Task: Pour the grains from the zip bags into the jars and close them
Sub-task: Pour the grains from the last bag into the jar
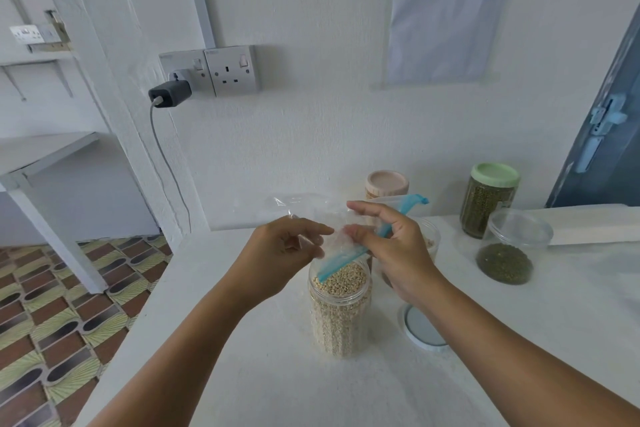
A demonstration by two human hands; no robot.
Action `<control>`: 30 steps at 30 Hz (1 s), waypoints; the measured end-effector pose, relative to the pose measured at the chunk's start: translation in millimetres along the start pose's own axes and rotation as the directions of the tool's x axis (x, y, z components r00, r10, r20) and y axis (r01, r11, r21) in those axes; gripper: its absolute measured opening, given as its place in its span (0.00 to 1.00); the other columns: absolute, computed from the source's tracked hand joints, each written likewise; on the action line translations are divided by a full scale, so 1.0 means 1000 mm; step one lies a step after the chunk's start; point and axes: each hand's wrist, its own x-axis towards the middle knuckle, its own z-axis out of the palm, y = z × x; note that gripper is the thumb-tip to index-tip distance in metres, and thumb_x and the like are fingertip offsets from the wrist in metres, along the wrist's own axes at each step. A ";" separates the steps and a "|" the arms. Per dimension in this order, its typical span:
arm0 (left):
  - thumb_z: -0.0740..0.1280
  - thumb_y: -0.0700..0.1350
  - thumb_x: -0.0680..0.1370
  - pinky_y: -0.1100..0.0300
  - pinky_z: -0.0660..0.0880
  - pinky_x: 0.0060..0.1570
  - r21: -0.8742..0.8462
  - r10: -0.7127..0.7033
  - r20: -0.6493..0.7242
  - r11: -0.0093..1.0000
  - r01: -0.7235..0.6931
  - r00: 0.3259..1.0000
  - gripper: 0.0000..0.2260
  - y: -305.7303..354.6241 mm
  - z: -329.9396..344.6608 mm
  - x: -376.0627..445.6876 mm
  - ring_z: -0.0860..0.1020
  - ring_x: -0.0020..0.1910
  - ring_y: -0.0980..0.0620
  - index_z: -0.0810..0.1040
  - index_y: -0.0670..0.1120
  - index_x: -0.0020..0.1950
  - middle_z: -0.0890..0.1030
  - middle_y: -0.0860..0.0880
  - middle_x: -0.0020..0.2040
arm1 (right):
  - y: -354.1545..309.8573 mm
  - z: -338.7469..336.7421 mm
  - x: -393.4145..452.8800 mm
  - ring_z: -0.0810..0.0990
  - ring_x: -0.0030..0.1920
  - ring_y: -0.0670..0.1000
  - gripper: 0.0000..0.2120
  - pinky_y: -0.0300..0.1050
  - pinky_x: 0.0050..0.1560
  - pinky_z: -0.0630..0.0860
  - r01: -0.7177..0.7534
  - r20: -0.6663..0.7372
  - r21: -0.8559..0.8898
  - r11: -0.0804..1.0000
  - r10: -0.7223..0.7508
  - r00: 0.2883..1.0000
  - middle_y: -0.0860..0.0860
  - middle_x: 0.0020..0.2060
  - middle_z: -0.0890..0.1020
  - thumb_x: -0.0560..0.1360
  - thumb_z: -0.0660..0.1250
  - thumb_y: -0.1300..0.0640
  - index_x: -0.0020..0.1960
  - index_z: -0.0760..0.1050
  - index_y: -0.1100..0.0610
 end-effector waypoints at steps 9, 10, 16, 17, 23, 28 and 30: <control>0.74 0.40 0.79 0.57 0.82 0.51 -0.036 -0.037 0.037 0.999 0.038 0.999 0.12 0.001 0.003 0.002 0.85 0.48 0.53 0.86 0.54 0.59 0.85 0.54 0.47 | 0.000 0.002 0.001 0.83 0.59 0.47 0.15 0.51 0.61 0.83 -0.002 -0.033 0.018 1.000 0.003 0.999 0.40 0.55 0.85 0.74 0.77 0.62 0.55 0.87 0.43; 0.74 0.39 0.79 0.56 0.83 0.52 -0.048 -0.049 0.042 0.998 0.051 0.998 0.12 0.000 0.002 0.001 0.86 0.49 0.52 0.86 0.54 0.59 0.85 0.54 0.48 | -0.001 0.001 0.001 0.84 0.58 0.46 0.15 0.52 0.62 0.82 -0.004 -0.036 0.024 1.000 0.005 0.999 0.40 0.55 0.85 0.74 0.77 0.62 0.55 0.87 0.44; 0.78 0.42 0.75 0.60 0.82 0.48 -0.087 -0.090 0.026 0.992 0.092 0.996 0.15 0.003 0.002 0.000 0.86 0.44 0.52 0.85 0.56 0.59 0.84 0.52 0.50 | -0.002 0.004 -0.002 0.85 0.51 0.43 0.16 0.54 0.61 0.83 0.028 -0.061 0.041 0.999 -0.025 0.998 0.49 0.56 0.84 0.74 0.76 0.66 0.58 0.86 0.50; 0.79 0.43 0.74 0.60 0.82 0.48 -0.099 -0.100 0.036 0.990 0.103 0.994 0.16 0.005 0.002 0.000 0.86 0.44 0.52 0.84 0.56 0.60 0.84 0.51 0.51 | -0.002 0.005 -0.002 0.85 0.51 0.44 0.16 0.55 0.60 0.83 0.034 -0.068 0.030 0.999 -0.032 0.997 0.50 0.57 0.84 0.74 0.76 0.65 0.58 0.86 0.50; 0.78 0.40 0.75 0.63 0.81 0.52 -0.016 -0.060 0.031 0.998 0.060 0.998 0.18 0.009 0.001 -0.001 0.85 0.46 0.55 0.82 0.59 0.59 0.84 0.53 0.51 | -0.001 0.005 -0.002 0.86 0.52 0.45 0.16 0.53 0.58 0.84 0.045 -0.077 0.014 0.999 -0.043 0.996 0.50 0.56 0.84 0.74 0.77 0.65 0.57 0.85 0.48; 0.77 0.42 0.77 0.62 0.81 0.50 0.072 0.011 -0.009 0.997 -0.010 1.000 0.18 0.012 -0.002 0.001 0.84 0.47 0.57 0.82 0.56 0.64 0.83 0.56 0.49 | 0.001 0.004 -0.003 0.85 0.56 0.47 0.16 0.54 0.61 0.83 -0.007 -0.054 0.092 0.996 0.012 0.998 0.49 0.58 0.84 0.73 0.78 0.63 0.55 0.87 0.46; 0.79 0.43 0.75 0.62 0.81 0.47 0.108 0.028 -0.029 0.994 -0.025 0.999 0.19 0.014 -0.001 0.001 0.81 0.45 0.59 0.80 0.59 0.62 0.81 0.54 0.47 | 0.001 0.004 -0.002 0.85 0.57 0.48 0.16 0.57 0.61 0.83 -0.009 -0.061 0.098 0.995 0.015 0.998 0.49 0.58 0.85 0.72 0.79 0.63 0.55 0.87 0.47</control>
